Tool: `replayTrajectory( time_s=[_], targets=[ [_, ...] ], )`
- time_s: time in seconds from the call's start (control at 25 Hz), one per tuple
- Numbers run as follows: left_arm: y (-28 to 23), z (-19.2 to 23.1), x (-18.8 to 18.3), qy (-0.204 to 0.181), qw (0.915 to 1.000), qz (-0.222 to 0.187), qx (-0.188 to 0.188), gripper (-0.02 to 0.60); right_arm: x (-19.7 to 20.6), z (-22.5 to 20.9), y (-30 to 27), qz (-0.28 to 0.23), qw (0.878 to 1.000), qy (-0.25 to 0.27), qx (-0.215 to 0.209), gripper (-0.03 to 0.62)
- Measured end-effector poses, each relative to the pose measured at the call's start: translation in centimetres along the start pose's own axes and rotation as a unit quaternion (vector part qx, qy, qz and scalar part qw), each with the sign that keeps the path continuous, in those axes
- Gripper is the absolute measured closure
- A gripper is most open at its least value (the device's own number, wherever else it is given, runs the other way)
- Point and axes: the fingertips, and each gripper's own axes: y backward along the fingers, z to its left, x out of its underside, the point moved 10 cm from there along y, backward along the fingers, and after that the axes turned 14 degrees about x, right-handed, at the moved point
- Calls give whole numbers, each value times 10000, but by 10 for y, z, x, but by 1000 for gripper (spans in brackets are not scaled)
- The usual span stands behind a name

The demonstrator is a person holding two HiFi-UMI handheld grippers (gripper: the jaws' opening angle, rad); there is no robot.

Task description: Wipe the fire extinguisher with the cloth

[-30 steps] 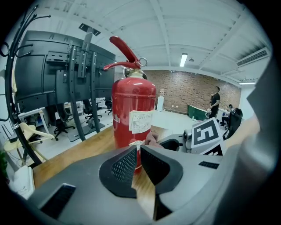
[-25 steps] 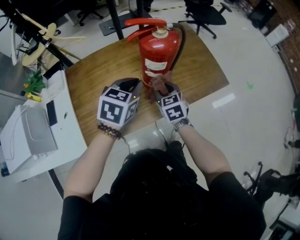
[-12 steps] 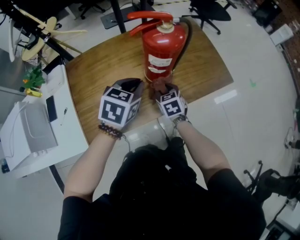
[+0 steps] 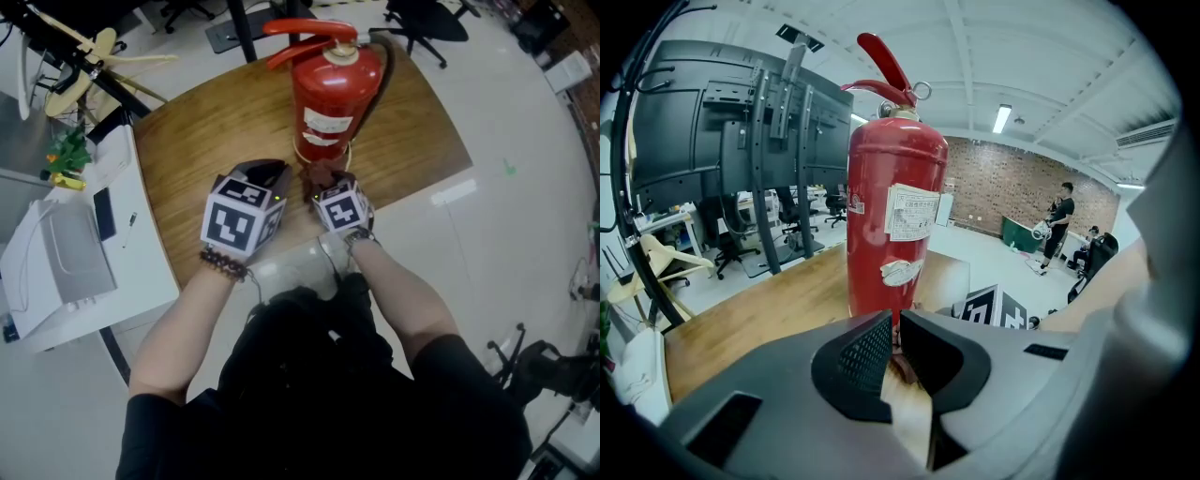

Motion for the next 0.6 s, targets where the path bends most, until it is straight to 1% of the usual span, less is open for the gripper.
replayTrajectory(
  time_s=[0.2, 0.4, 0.6],
  targets=[
    [3, 1, 0, -2, 10000, -4, 2, 558, 4, 3, -7, 121, 9999, 11, -26, 441],
    [8, 4, 4, 35, 10000, 10, -46, 558, 10, 7, -16, 335, 9993, 27, -142, 441],
    [13, 7, 4, 38, 9999, -9, -105, 558, 9, 8, -17, 397, 9989, 130, -210, 441]
  ],
)
